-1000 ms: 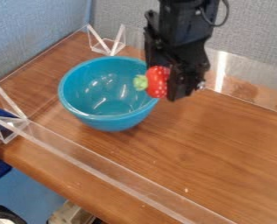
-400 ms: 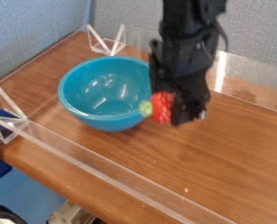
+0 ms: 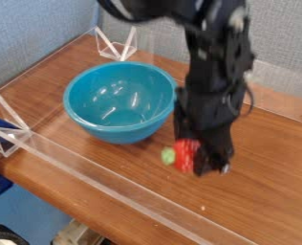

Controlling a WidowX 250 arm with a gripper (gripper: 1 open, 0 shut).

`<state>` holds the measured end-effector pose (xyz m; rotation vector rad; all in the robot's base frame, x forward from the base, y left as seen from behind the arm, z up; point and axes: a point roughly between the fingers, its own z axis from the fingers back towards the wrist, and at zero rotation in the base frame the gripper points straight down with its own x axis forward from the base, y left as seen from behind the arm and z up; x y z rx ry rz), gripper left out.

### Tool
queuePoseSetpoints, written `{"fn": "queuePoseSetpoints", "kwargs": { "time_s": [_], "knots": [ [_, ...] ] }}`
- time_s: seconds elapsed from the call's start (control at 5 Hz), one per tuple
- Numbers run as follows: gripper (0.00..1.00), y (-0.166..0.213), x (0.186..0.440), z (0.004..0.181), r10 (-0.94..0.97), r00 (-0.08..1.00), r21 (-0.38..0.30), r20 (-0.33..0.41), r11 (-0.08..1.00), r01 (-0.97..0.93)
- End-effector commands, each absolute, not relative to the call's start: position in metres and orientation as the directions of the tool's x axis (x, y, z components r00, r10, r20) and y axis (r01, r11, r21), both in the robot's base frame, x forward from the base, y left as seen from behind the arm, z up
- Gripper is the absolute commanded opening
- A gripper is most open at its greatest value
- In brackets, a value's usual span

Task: Remove the strawberry from inside the blue bowl and put it on the table

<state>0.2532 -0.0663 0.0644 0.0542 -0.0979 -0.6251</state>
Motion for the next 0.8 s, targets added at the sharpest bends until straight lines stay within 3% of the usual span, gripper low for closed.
{"fn": "queuePoseSetpoints", "kwargs": {
  "time_s": [0.0,0.2,0.6],
  "knots": [
    [0.00,-0.073,0.260,0.052,-0.603,0.791,0.087,0.106,0.798,0.596],
    [0.00,-0.077,0.265,0.039,-0.612,0.783,0.082,0.109,0.791,0.607],
    [0.00,-0.079,0.273,0.041,-0.619,0.775,0.084,0.126,0.785,0.614]
  ]
}}
